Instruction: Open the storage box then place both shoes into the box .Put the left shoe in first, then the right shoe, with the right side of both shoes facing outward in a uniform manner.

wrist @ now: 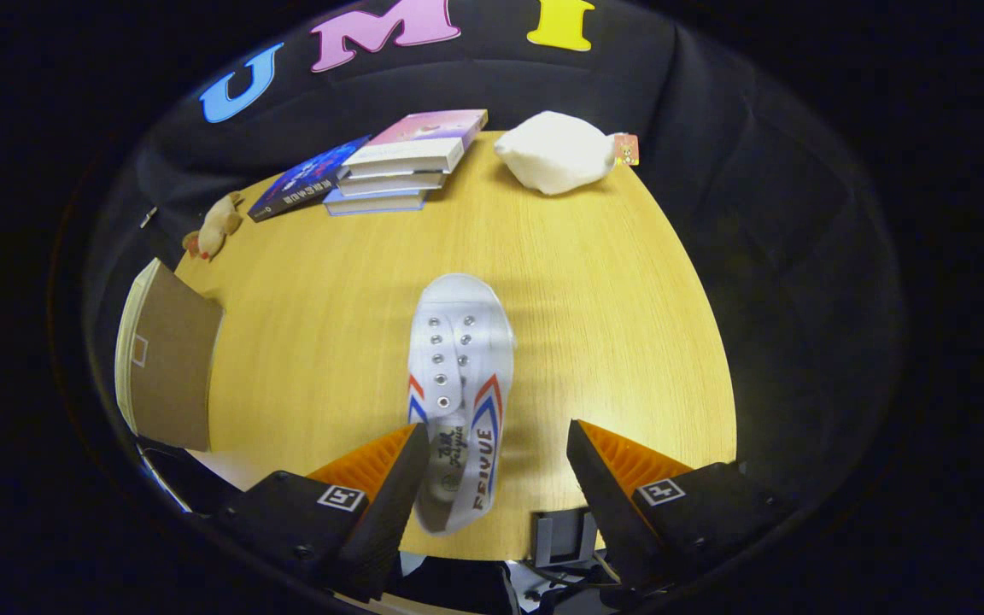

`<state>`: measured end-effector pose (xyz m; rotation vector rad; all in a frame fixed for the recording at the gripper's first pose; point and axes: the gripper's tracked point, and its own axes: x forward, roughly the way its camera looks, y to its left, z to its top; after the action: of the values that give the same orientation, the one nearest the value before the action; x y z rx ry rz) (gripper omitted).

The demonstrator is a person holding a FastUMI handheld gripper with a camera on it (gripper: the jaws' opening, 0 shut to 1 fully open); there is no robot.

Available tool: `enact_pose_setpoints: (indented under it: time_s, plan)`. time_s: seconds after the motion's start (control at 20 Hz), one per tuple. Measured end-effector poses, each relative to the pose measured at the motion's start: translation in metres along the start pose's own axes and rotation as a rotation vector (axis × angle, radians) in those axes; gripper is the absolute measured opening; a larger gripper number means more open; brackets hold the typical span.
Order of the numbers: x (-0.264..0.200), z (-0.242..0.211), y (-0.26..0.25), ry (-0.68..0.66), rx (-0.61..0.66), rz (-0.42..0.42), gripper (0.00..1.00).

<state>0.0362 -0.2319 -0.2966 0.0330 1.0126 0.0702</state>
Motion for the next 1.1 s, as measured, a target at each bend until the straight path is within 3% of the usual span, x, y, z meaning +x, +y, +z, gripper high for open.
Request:
enact_pose_setpoints:
  time_s: [0.15,0.25,0.3,0.45,0.6,0.75,0.8,0.85,0.9,1.1]
  plan:
    - [0.021,-0.006,-0.005,0.054,-0.024,0.012,0.97]
    - [0.032,-0.011,-0.003,0.088,-0.031,0.028,0.89]
    - [0.035,-0.012,0.0,0.09,-0.02,0.035,0.8]
    - [0.041,-0.016,0.014,0.118,0.029,0.081,0.66]
    - [0.043,-0.017,0.018,0.128,0.071,0.103,0.39]
    - [0.041,-0.014,0.013,0.123,0.106,0.108,0.32]
    - [0.042,-0.014,0.011,0.105,0.119,0.107,0.21]
    - [0.039,-0.014,0.011,0.083,0.136,0.105,0.2]
    - [0.037,-0.013,0.011,0.075,0.134,0.105,0.11]
    - [0.032,-0.014,0.018,0.086,0.192,0.13,0.07]
